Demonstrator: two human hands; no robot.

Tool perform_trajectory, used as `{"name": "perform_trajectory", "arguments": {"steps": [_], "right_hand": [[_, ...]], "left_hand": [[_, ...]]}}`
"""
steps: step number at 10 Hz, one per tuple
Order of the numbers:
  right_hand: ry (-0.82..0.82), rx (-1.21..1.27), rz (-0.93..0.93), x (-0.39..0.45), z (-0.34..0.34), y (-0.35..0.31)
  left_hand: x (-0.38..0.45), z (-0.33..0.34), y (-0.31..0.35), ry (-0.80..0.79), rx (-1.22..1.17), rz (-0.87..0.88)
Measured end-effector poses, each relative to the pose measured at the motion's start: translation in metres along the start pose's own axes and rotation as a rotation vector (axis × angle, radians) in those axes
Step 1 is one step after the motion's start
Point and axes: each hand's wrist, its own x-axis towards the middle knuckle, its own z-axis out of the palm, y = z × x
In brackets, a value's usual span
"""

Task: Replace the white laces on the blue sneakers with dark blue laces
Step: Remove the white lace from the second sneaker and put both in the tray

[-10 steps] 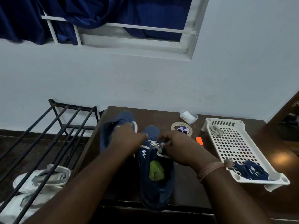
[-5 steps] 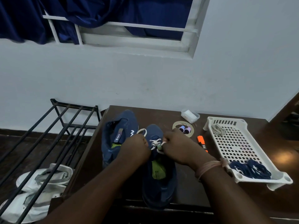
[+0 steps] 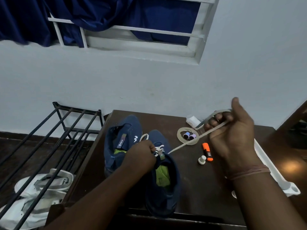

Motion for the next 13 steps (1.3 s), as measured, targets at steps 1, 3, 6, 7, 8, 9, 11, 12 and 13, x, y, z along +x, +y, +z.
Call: {"name": "perform_trajectory", "arguments": {"steps": [1, 3, 6, 7, 8, 9, 11, 12, 13], "right_hand": [[0.050, -0.600, 0.018, 0.001, -0.002, 0.014], [-0.326, -1.684, 0.167, -0.014, -0.006, 0.066], [-0.140, -1.831, 0.089, -0.003, -0.020, 0.076], [-0.063, -1.830, 0.118, -0.003, -0.022, 0.073], [-0.092, -1.792, 0.139, -0.003, -0.020, 0.073], [-0.126, -1.661, 0.206, -0.001, -0.022, 0.073], [-0.125, -1.637, 0.208, -0.006, -0.014, 0.074], [-0.113, -1.672, 0.215, -0.010, -0.013, 0.070], [-0.091, -1.628, 0.184, -0.018, -0.007, 0.063]], "left_hand": [[-0.001, 0.006, 0.001, 0.049, 0.025, 0.065], [0.001, 0.012, 0.000, 0.132, 0.002, 0.166], [0.007, 0.002, -0.011, 0.057, -0.051, 0.122], [0.008, -0.002, -0.011, 0.011, -0.023, 0.107], [-0.001, 0.003, -0.003, 0.017, 0.064, 0.260], [-0.009, 0.012, 0.005, 0.089, 0.326, 0.373], [-0.013, 0.012, 0.035, -0.097, -0.009, 0.088], [-0.009, 0.002, 0.032, -0.210, -0.592, -0.013], [-0.003, -0.001, 0.032, -0.193, -1.023, -0.144]]}}
